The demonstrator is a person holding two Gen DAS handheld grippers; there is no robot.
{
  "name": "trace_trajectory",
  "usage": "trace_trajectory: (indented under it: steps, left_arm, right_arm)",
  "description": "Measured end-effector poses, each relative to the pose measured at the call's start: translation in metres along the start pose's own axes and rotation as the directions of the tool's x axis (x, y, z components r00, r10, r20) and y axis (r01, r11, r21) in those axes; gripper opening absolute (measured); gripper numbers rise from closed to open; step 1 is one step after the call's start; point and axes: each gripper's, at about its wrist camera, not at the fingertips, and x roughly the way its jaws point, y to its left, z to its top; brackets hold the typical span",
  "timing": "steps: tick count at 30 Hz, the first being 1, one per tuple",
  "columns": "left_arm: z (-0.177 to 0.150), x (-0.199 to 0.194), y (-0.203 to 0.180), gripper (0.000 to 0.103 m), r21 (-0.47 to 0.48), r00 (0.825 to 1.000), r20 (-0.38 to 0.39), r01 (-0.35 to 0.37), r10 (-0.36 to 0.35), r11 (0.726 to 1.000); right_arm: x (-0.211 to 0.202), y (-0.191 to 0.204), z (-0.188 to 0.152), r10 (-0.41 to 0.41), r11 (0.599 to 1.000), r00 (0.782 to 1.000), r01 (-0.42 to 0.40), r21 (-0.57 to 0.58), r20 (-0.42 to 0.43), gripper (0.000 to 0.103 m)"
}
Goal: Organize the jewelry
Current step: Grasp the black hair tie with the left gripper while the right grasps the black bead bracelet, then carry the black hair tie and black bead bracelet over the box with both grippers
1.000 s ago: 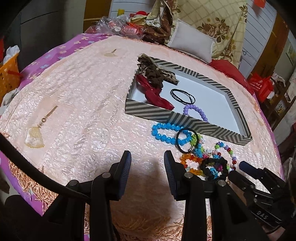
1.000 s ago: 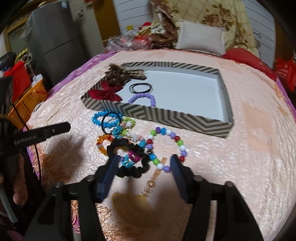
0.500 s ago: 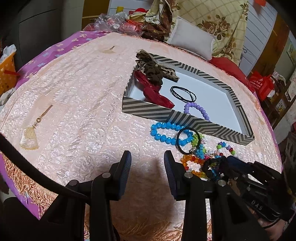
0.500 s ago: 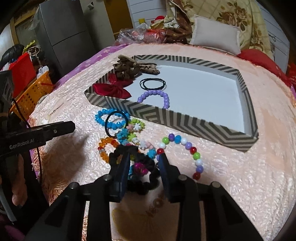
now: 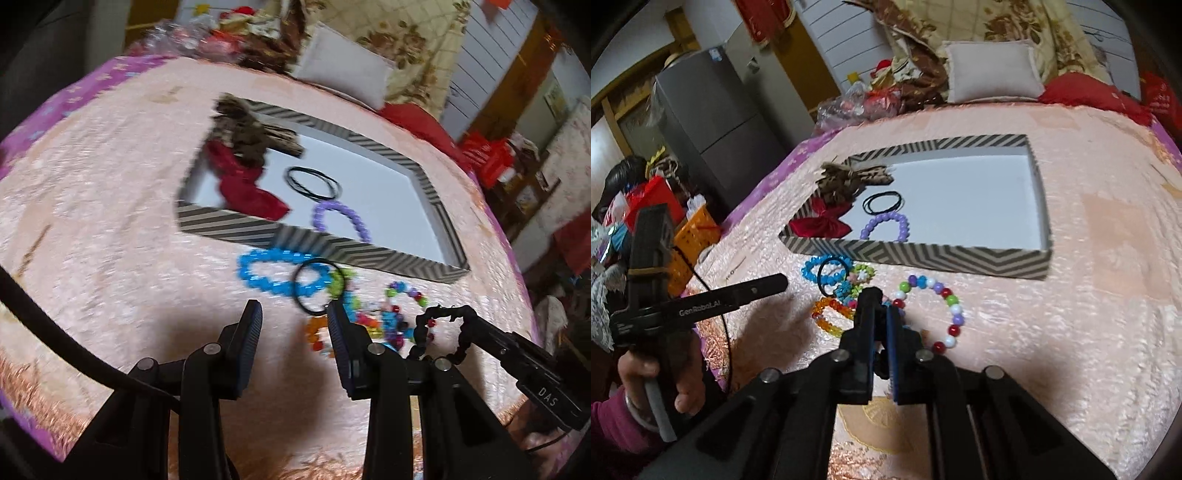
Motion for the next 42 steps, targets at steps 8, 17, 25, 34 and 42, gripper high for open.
trace_trajectory:
  steps: [8, 17, 25, 34, 42]
  left_arm:
    - [0.013, 0.027, -0.019, 0.026, 0.141, 1.0, -0.019, -0.007, 0.009, 0.99]
    - [0.025, 0.053, -0.011, 0.025, 0.151, 0.996, -0.081, 0.054, -0.042, 0.987]
    - [0.022, 0.044, -0.014, 0.0, 0.175, 0.999, -0.046, 0.035, -0.028, 0.984]
    - [0.02, -0.002, -0.017, 0.0, 0.199, 0.999, 0.025, 0.03, -0.036, 0.98]
    - [0.028, -0.027, -0.023, 0.0, 0.2, 0.997, 0.081, -0.01, -0.006, 0.98]
  right_arm:
    - [-0.005, -0.009, -0.002, 0.007, 1.0, 1.0, -0.007, 0.028, -0.002, 0.006]
    - [-0.004, -0.012, 0.002, 0.021, 0.999, 1.0, -0.021, 0.034, 0.001, 0.006]
    - [-0.004, -0.008, 0.001, 0.023, 0.999, 1.0, -0.023, 0.026, -0.001, 0.006]
    - [-0.017, 0.007, 0.008, 0.028, 1.0, 0.999, -0.028, -0.008, 0.032, 0.006]
    - [-0.026, 0.014, 0.015, 0.007, 1.0, 0.999, -0.006, -0.016, 0.054, 0.006]
